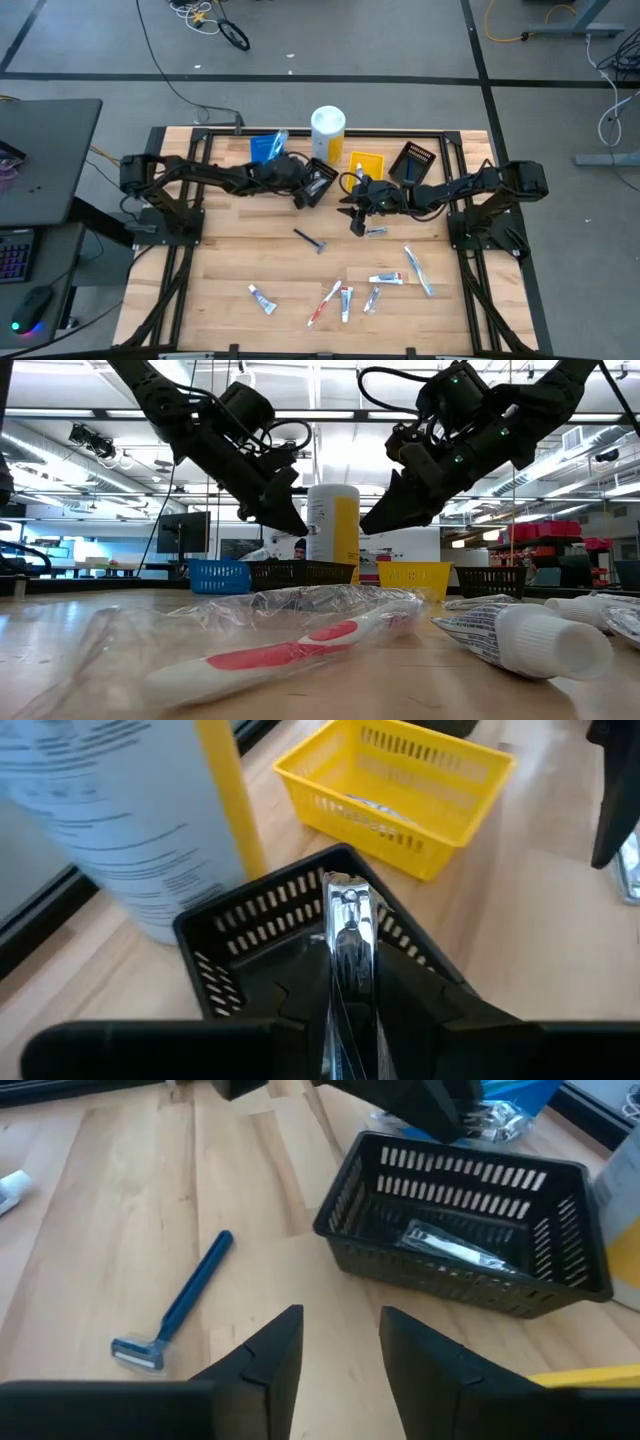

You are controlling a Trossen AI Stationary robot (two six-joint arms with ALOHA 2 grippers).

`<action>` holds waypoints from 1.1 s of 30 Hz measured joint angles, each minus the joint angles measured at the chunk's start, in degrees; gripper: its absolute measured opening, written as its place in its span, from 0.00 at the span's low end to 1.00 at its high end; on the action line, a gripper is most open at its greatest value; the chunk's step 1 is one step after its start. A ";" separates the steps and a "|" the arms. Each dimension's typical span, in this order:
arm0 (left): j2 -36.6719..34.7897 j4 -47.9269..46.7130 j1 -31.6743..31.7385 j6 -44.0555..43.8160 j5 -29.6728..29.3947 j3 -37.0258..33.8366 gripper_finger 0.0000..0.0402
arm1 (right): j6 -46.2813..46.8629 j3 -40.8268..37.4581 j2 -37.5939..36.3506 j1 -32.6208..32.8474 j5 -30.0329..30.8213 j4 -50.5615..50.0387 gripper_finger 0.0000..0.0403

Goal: Pick & Place Travel size toiletries
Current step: Put the silver nail cutter into the left black bin, then put the toothpaste into the yellow bin

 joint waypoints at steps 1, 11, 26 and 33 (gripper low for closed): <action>0.00 0.02 0.28 -0.07 1.01 0.00 0.20 | -0.05 0.00 0.00 -0.15 0.02 0.06 0.37; 4.86 6.56 1.10 3.20 2.81 0.04 0.22 | -2.71 0.00 0.00 -2.53 0.11 0.08 0.38; 6.14 6.41 1.34 1.45 0.92 0.04 0.40 | -5.12 0.00 0.00 -2.55 -7.62 -0.48 0.38; 6.12 6.54 1.37 1.05 -0.16 0.04 0.47 | -3.53 0.02 -0.11 -0.47 -14.84 -4.99 0.38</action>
